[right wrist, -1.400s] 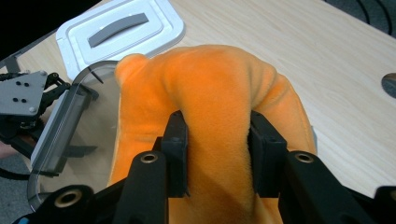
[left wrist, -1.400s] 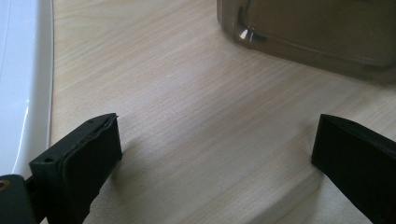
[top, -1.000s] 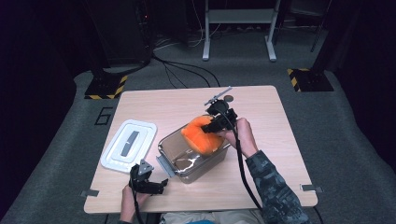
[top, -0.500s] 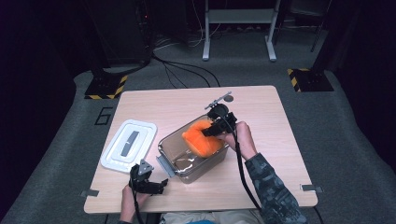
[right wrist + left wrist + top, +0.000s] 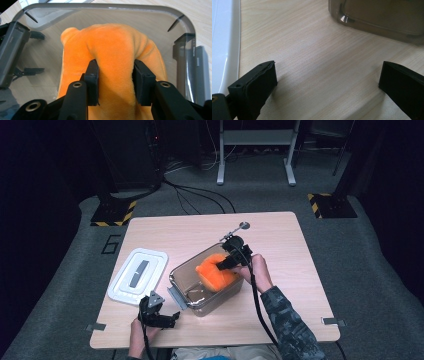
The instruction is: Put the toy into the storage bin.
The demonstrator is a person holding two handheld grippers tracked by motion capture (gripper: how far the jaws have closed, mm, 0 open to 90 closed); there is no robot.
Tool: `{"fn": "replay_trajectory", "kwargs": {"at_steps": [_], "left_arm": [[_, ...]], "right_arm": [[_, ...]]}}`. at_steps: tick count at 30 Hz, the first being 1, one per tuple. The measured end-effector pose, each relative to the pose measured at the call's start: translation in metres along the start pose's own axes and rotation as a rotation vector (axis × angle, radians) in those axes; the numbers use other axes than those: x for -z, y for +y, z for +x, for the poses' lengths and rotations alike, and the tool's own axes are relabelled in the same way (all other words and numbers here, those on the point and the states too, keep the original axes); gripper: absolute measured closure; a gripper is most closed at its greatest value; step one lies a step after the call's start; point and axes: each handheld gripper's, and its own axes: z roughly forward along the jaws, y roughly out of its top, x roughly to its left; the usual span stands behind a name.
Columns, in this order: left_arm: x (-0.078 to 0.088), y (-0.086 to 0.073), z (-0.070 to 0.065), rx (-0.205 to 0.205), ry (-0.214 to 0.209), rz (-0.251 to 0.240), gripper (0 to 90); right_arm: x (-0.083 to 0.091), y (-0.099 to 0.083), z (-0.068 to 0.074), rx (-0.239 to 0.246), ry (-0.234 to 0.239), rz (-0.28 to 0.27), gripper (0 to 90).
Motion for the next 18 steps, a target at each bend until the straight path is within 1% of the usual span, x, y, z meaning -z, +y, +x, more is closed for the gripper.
{"fn": "replay_trajectory", "kwargs": {"at_steps": [4, 6, 9, 10, 13, 14, 17, 18], "left_arm": [[0.000, 0.000, 0.000, -0.005, -0.001, 0.003, 1.1], [0.000, 0.000, 0.000, -0.001, 0.000, 0.000, 1.1], [0.000, 0.000, 0.000, -0.001, 0.000, 0.000, 1.1], [0.000, 0.000, 0.000, -0.006, -0.001, 0.004, 1.1], [0.000, 0.000, 0.000, -0.001, 0.000, 0.000, 1.1], [0.000, 0.000, 0.000, -0.004, 0.000, 0.002, 1.1], [0.000, 0.000, 0.000, -0.004, 0.000, 0.003, 1.1], [0.000, 0.000, 0.000, -0.005, -0.002, 0.004, 1.1]], "right_arm": [[-0.007, -0.002, -0.002, -0.001, 0.003, 0.011, 60.8], [-0.008, -0.002, -0.003, 0.002, 0.004, 0.010, 60.7], [-0.011, -0.003, -0.005, -0.001, 0.008, 0.018, 60.5], [-0.014, -0.003, -0.006, -0.003, 0.011, 0.030, 59.6], [-0.017, -0.004, -0.007, -0.004, 0.011, 0.037, 58.8], [-0.019, -0.005, -0.007, -0.010, 0.010, 0.045, 57.1], [-0.022, -0.005, -0.008, -0.004, 0.009, 0.052, 55.5], [-0.024, -0.006, -0.008, -0.002, 0.009, 0.060, 52.9]]}}
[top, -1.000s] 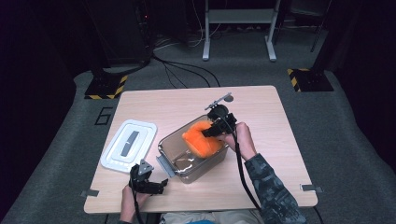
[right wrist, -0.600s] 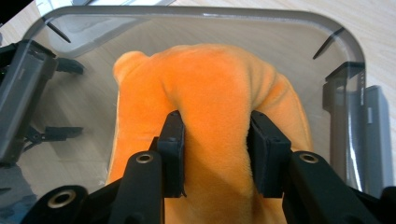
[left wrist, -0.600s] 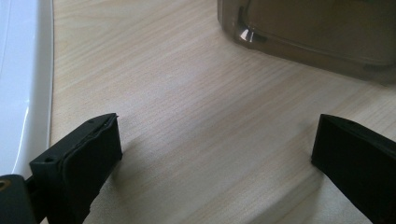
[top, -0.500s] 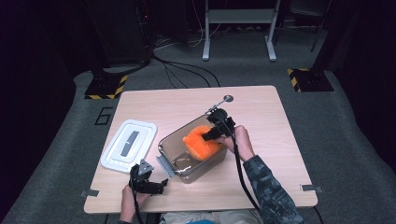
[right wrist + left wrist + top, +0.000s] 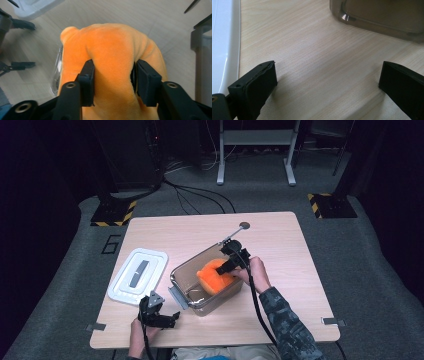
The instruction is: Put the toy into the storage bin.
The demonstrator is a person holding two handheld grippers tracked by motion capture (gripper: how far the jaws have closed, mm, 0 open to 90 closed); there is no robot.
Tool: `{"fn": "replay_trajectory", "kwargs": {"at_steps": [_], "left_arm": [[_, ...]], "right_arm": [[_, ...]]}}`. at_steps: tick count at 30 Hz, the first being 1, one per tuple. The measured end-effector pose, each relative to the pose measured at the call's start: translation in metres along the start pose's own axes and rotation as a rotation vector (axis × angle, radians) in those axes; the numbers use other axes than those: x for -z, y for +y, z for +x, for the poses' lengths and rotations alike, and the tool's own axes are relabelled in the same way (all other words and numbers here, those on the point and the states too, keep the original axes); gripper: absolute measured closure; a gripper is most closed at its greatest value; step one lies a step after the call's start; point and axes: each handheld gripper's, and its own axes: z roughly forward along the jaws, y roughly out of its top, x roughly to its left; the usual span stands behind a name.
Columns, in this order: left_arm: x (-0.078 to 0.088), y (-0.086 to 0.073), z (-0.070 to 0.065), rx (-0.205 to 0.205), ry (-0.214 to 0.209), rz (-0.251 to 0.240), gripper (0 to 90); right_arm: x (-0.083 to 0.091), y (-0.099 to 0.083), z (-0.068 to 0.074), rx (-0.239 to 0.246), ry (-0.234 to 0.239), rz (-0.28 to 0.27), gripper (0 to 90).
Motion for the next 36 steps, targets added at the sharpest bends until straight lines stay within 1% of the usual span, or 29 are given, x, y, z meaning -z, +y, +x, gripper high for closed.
{"fn": "replay_trajectory", "kwargs": {"at_steps": [1, 2, 5, 7, 8, 9, 10, 17, 19, 20, 21, 25, 29, 32, 33, 36], "left_arm": [[0.000, 0.000, 0.000, 0.000, 0.000, 0.000, 1.1], [0.000, 0.000, 0.000, 0.002, 0.003, -0.003, 1.1], [0.000, 0.000, 0.000, 0.001, 0.002, -0.001, 1.1], [0.000, 0.000, 0.000, 0.002, 0.002, -0.002, 1.1], [0.000, 0.000, 0.000, 0.004, 0.002, -0.003, 1.1], [0.000, 0.000, 0.000, 0.004, 0.002, -0.003, 1.1], [0.000, 0.000, 0.000, 0.003, 0.002, -0.002, 1.1], [0.000, 0.000, 0.000, 0.001, 0.002, -0.001, 1.1], [0.000, 0.000, 0.000, 0.002, 0.003, -0.003, 1.1], [0.000, 0.000, 0.000, 0.004, 0.001, -0.003, 1.1], [0.000, 0.000, 0.000, 0.001, 0.002, -0.001, 1.1], [0.000, 0.000, 0.000, 0.002, 0.002, -0.002, 1.1], [0.000, 0.000, 0.000, 0.002, 0.001, -0.001, 1.1], [0.000, 0.000, 0.000, 0.002, 0.005, -0.004, 1.1], [0.000, 0.000, 0.000, 0.004, 0.001, -0.002, 1.1], [0.000, 0.000, 0.000, 0.002, 0.002, -0.002, 1.1]], "right_arm": [[0.000, 0.000, 0.000, 0.000, 0.000, 0.000, 52.9], [-0.001, 0.000, 0.000, -0.001, -0.002, 0.011, 52.0], [-0.002, 0.000, 0.000, 0.001, -0.004, 0.010, 48.6], [-0.002, 0.000, 0.001, 0.006, -0.007, 0.012, 44.9], [-0.002, 0.000, 0.001, 0.010, -0.005, 0.013, 40.0], [-0.002, 0.000, 0.001, 0.010, -0.005, 0.013, 40.0], [-0.001, 0.000, 0.001, 0.010, -0.005, 0.012, 37.3], [0.006, -0.001, 0.000, 0.011, 0.000, -0.007, 31.5], [0.009, -0.002, 0.000, 0.009, -0.002, -0.015, 27.5], [0.012, -0.002, 0.001, 0.012, -0.004, -0.028, 22.9], [0.012, -0.002, 0.001, 0.012, -0.004, -0.028, 22.9], [0.019, -0.003, 0.002, 0.025, -0.005, -0.051, 15.2], [0.027, -0.005, 0.003, 0.043, 0.004, -0.093, 10.8], [0.033, -0.007, 0.003, 0.054, 0.001, -0.118, 6.8], [0.037, -0.009, 0.002, 0.069, -0.003, -0.144, 4.8], [0.043, -0.012, 0.000, 0.077, -0.004, -0.178, 2.6]]}}
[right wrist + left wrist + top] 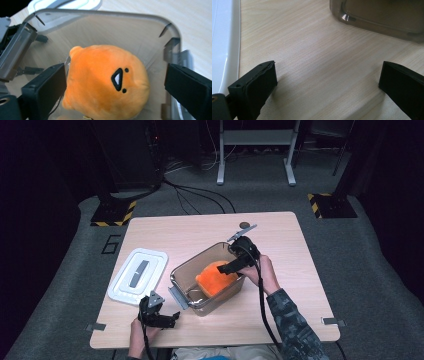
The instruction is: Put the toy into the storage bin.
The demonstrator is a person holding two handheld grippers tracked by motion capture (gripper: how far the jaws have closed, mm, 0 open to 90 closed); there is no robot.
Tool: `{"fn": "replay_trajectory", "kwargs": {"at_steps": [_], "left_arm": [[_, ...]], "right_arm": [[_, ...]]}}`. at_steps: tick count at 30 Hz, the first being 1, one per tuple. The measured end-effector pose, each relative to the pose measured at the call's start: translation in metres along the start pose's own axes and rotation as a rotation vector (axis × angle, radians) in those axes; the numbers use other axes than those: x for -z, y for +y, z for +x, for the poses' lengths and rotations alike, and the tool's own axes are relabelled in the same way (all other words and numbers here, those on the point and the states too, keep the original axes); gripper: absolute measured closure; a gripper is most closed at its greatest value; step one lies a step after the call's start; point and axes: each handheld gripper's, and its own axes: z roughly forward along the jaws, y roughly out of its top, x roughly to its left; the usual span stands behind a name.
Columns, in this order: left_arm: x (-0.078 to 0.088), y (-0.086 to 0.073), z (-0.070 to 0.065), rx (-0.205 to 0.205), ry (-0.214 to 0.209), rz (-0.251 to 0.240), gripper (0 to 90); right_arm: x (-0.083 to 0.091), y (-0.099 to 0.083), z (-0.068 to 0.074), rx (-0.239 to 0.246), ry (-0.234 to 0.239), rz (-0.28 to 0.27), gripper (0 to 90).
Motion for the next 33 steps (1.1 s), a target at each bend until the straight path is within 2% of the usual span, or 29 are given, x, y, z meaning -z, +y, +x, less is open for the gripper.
{"fn": "replay_trajectory", "kwargs": {"at_steps": [4, 6, 11, 14, 17, 18, 21, 22, 28, 31, 33], "left_arm": [[0.000, 0.000, 0.000, 0.001, 0.000, 0.000, 1.1], [0.000, 0.000, 0.000, 0.000, 0.000, 0.001, 1.1], [0.000, 0.000, 0.000, 0.001, 0.000, 0.000, 1.1], [0.000, 0.000, 0.000, -0.003, -0.001, 0.002, 1.1], [0.000, 0.000, 0.000, 0.002, 0.000, -0.001, 1.1], [0.000, 0.000, 0.000, 0.004, -0.001, -0.002, 1.1], [0.000, 0.000, 0.000, 0.001, -0.001, -0.003, 1.1], [-0.001, 0.000, 0.000, 0.000, 0.002, -0.007, 1.1], [-0.001, 0.000, 0.000, -0.001, 0.000, -0.005, 1.1], [-0.001, 0.000, 0.000, -0.002, -0.001, -0.005, 1.1], [-0.001, 0.000, -0.001, 0.006, -0.003, -0.005, 1.1]], "right_arm": [[0.012, -0.007, -0.003, 0.013, -0.042, -0.052, 0.0], [0.015, -0.009, -0.005, 0.012, -0.052, -0.060, 0.0], [0.027, -0.020, -0.019, -0.027, -0.090, -0.107, 0.0], [0.035, -0.031, -0.032, -0.062, -0.125, -0.127, 0.2], [0.038, -0.037, -0.038, -0.085, -0.142, -0.130, 0.3], [0.041, -0.043, -0.045, -0.095, -0.168, -0.138, 0.3], [0.043, -0.048, -0.051, -0.115, -0.184, -0.142, 0.2], [0.045, -0.054, -0.058, -0.129, -0.202, -0.149, 0.1], [0.048, -0.071, -0.074, -0.180, -0.247, -0.172, 0.2], [0.045, -0.081, -0.082, -0.192, -0.289, -0.178, 0.4], [0.041, -0.089, -0.088, -0.216, -0.292, -0.173, 0.4]]}}
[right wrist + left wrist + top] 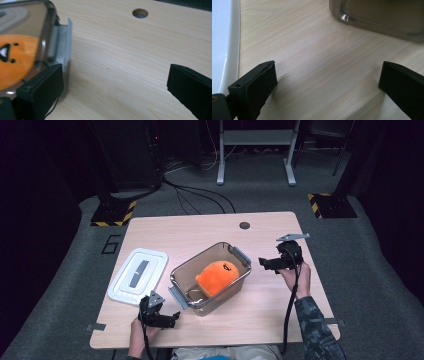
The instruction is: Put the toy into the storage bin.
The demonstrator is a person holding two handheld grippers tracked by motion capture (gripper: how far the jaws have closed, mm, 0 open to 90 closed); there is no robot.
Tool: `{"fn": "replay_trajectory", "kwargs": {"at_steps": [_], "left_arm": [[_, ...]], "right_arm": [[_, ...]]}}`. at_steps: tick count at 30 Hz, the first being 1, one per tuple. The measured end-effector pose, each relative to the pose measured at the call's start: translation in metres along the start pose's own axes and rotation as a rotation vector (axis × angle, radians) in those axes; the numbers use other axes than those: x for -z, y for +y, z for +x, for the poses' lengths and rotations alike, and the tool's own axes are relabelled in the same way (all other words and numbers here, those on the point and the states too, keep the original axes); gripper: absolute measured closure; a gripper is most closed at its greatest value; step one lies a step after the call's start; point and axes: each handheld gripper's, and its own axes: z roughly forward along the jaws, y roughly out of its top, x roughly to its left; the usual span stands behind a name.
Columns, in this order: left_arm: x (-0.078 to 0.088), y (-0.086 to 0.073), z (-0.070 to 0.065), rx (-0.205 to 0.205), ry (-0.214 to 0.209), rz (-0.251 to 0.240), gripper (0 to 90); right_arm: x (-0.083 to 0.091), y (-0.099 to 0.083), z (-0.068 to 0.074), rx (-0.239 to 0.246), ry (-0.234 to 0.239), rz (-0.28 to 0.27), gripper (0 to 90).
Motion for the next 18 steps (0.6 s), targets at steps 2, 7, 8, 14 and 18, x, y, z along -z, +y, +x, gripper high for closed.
{"fn": "replay_trajectory", "kwargs": {"at_steps": [2, 7, 8, 14, 18], "left_arm": [[0.000, 0.000, 0.000, -0.001, -0.001, 0.002, 1.1], [0.000, 0.000, 0.000, -0.001, 0.002, -0.001, 1.1], [0.000, 0.000, 0.000, -0.001, 0.002, -0.001, 1.1], [0.000, 0.000, 0.000, -0.005, 0.001, -0.001, 1.1], [0.000, 0.000, 0.000, -0.004, 0.002, -0.002, 1.1]], "right_arm": [[-0.007, -0.008, -0.005, -0.006, -0.022, 0.017, 0.2], [-0.028, -0.033, -0.018, -0.045, -0.043, 0.052, 0.0], [-0.031, -0.038, -0.020, -0.057, -0.052, 0.054, 0.0], [-0.043, -0.058, -0.029, -0.095, -0.077, 0.054, 0.0], [-0.049, -0.069, -0.035, -0.103, -0.098, 0.061, 0.0]]}}
